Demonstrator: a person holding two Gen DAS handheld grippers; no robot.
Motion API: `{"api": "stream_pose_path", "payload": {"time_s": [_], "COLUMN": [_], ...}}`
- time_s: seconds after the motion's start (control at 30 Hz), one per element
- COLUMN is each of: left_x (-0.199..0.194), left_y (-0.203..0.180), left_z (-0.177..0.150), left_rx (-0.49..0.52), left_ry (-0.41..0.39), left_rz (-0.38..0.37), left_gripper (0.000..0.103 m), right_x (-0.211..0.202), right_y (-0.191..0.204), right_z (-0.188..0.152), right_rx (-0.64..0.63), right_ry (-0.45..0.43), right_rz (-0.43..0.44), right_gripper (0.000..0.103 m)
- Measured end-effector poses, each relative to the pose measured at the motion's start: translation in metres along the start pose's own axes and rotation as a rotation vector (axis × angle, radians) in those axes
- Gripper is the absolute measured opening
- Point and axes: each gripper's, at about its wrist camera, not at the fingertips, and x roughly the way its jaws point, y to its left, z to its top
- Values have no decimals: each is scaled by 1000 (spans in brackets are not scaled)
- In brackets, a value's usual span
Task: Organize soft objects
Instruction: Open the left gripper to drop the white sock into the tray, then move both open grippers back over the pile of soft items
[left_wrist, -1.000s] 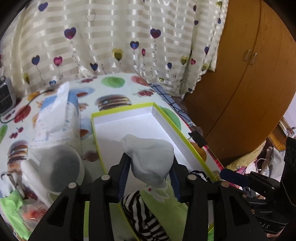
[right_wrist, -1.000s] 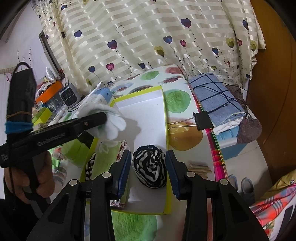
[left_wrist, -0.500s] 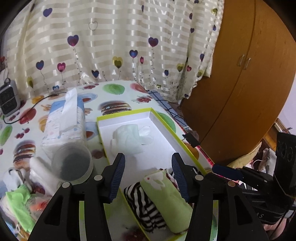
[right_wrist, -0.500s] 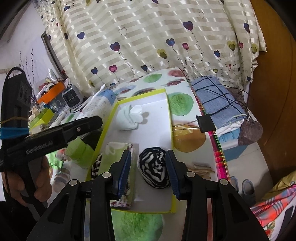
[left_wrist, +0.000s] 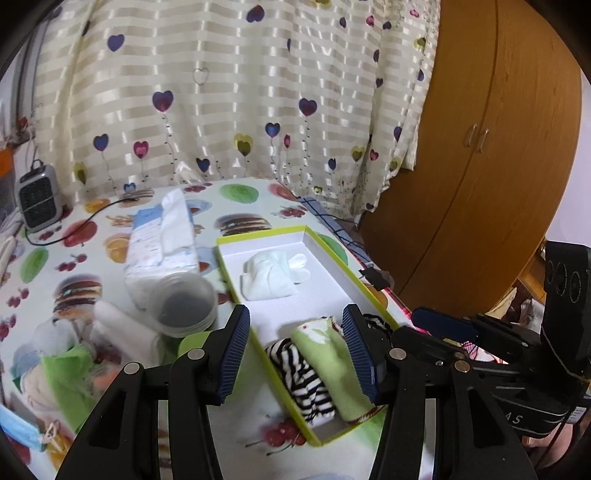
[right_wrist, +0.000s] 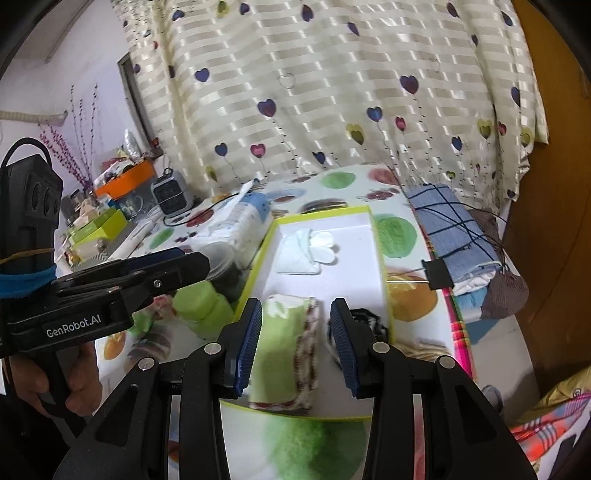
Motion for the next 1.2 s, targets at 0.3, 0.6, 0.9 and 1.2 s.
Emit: {"api": "stream_pose_path", "payload": {"time_s": [0.3,0.6,0.9,1.2], "left_x": [-33,-61,-76,-83], "left_y": [27,65,104,135], "left_z": [-14,-32,-50,-64], "left_rx": [-51,-128,-208,-272], "left_ry": [-38,-63,-60,-52], "left_rz": [26,66,127,184], "left_gripper": [52,52,51,52], "right_x": [2,7,10,17], "right_y": [44,84,111,128], "right_z": [-1,-4,-7,-10], "right_rx": [-88,-157,-198,-231], "right_ry": [21,53,86,115], "right_rz": [56,105,145,166], "right_gripper": [47,47,47,47]}}
